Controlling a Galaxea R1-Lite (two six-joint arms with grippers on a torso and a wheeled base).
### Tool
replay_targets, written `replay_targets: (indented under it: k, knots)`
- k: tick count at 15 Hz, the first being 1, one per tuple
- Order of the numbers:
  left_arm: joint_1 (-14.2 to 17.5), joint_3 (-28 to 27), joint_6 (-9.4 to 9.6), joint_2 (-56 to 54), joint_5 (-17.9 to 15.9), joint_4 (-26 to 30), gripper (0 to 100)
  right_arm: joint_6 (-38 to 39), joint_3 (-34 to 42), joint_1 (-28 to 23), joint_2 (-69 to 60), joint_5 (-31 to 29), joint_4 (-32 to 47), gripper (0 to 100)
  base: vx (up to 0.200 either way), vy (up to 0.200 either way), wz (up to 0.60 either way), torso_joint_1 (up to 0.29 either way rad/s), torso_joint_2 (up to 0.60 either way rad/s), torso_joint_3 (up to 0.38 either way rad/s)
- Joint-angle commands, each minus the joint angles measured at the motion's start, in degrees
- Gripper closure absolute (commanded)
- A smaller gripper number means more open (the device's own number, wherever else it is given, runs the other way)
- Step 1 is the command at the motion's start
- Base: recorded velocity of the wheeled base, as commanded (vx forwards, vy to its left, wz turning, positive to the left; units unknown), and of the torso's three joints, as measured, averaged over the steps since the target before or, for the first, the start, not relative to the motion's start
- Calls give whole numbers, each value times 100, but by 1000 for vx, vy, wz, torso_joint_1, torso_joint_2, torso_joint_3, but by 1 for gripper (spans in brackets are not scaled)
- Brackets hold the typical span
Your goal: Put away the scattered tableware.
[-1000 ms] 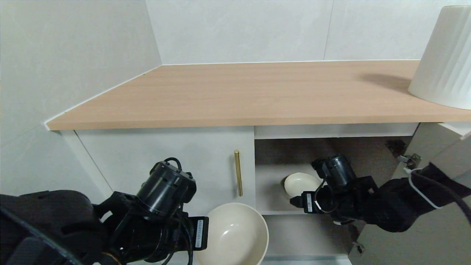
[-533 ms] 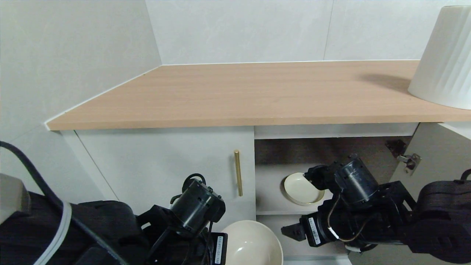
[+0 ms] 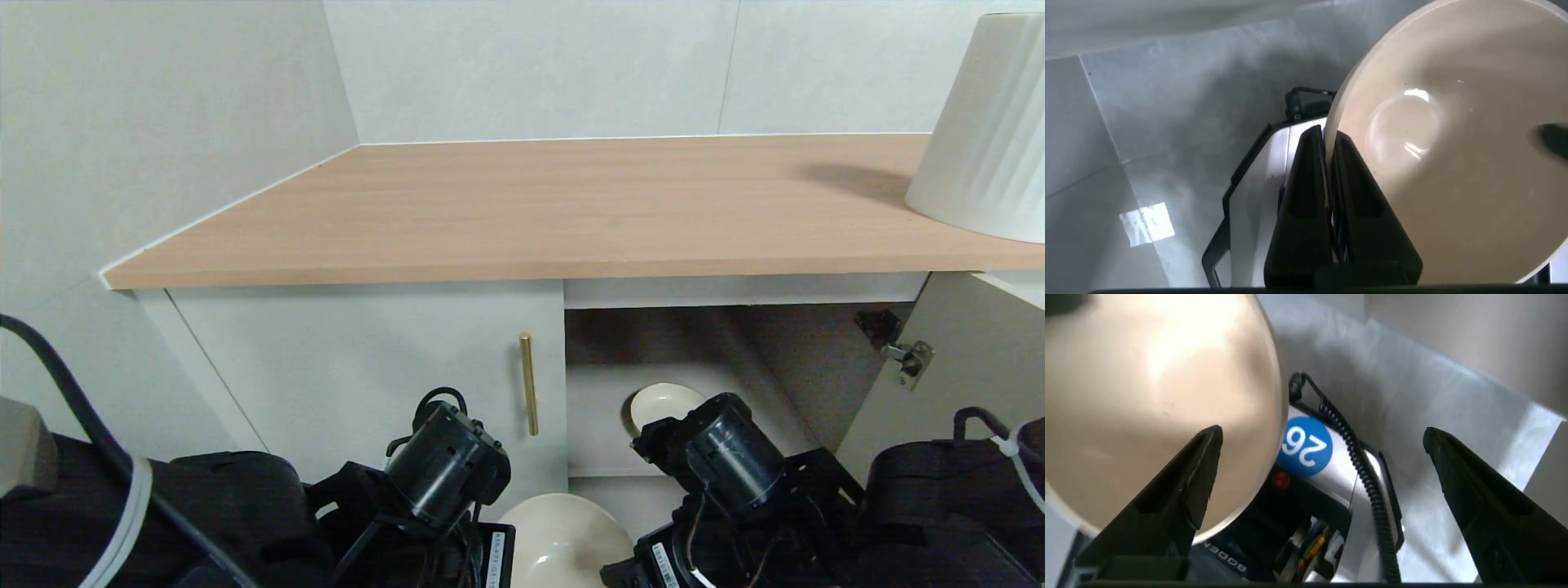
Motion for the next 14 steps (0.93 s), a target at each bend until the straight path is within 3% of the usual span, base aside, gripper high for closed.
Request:
replay_targets:
  k: [1, 10, 11, 14]
  knots:
    - [-15, 1, 4, -44, -3, -2, 100, 12, -29, 15, 196, -1, -12, 0, 0, 0, 0, 0, 0, 0]
    - [-15, 19, 4, 61, -3, -2, 100, 38, -2, -3, 161, -89, -267, 0, 0, 0, 0, 0, 0, 0]
    - [-15, 19, -5, 61, -3, -2, 100, 38, 6, -3, 161, -98, -267, 100, 0, 0, 0, 0, 0, 0]
    - [-15, 19, -5, 61, -3, -2, 100, 38, -2, -3, 161, -89, -267, 100, 0, 0, 0, 0, 0, 0]
